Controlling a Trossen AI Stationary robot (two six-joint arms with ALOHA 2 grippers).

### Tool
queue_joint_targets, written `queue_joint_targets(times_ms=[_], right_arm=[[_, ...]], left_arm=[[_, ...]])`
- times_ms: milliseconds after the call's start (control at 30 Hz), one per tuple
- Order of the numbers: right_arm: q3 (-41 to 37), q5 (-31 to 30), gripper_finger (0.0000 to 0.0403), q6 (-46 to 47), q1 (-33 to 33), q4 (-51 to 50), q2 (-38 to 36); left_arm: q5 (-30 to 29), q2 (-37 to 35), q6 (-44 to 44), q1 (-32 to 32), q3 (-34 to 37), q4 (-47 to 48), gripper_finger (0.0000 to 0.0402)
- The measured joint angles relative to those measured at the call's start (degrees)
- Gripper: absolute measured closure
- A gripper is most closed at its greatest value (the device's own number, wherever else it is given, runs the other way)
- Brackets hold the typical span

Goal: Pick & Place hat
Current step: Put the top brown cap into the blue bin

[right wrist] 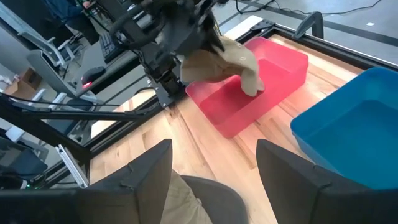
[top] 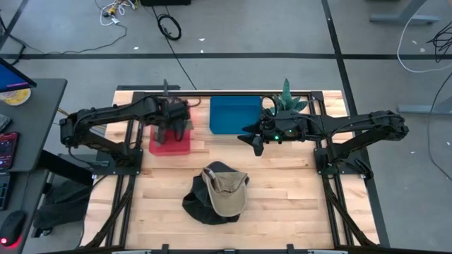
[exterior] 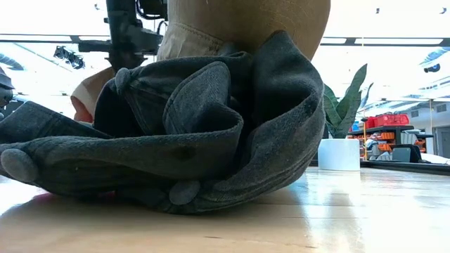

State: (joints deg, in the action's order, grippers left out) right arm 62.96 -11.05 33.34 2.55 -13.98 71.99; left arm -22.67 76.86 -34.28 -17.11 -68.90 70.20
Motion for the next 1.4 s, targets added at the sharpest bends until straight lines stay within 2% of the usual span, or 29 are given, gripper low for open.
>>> queue_joint_targets(times_ms=[433, 533, 667, 867, 1067, 1200, 1400], right_arm=[[0.00, 0.00, 0.0168, -0.85, 0.00, 0.07, 0.00], [0.00, -0.02, 0.0168, -0.87, 0.00, 0.09, 0.00], [0.00, -0.04, 0.0168, -1.16, 0.02, 0.24, 0.00], [0.00, -0.04, 0.0168, -2.90, 0.00, 0.17, 0.00], [0.00, -0.07, 0.0168, -6.02, 0.00, 0.80, 0.02], [0.00, -0.08, 0.0168, -11.58, 0.00, 6.99, 0.02], [0.00, -0.07, 0.0165, -21.28, 0.00, 19.96, 0.02]], left_arm=[[-0.99, -0.23, 57.26, -11.16, 0.00, -3.20, 0.0380], [-0.48, -1.77, 68.58, -11.98, 0.00, -7.63, 0.0380], [-1.53, -4.73, 79.54, -11.97, -0.05, -18.08, 0.0380], [-3.19, -6.14, 87.37, -12.36, -0.09, -27.97, 0.0380], [-3.68, -8.20, 91.20, -10.59, -0.07, -36.89, 0.0380], [-7.40, -10.58, 93.24, -8.81, -0.07, -45.83, 0.0380], [-12.77, -12.14, 91.68, -4.36, -0.07, -61.87, 0.0380]])
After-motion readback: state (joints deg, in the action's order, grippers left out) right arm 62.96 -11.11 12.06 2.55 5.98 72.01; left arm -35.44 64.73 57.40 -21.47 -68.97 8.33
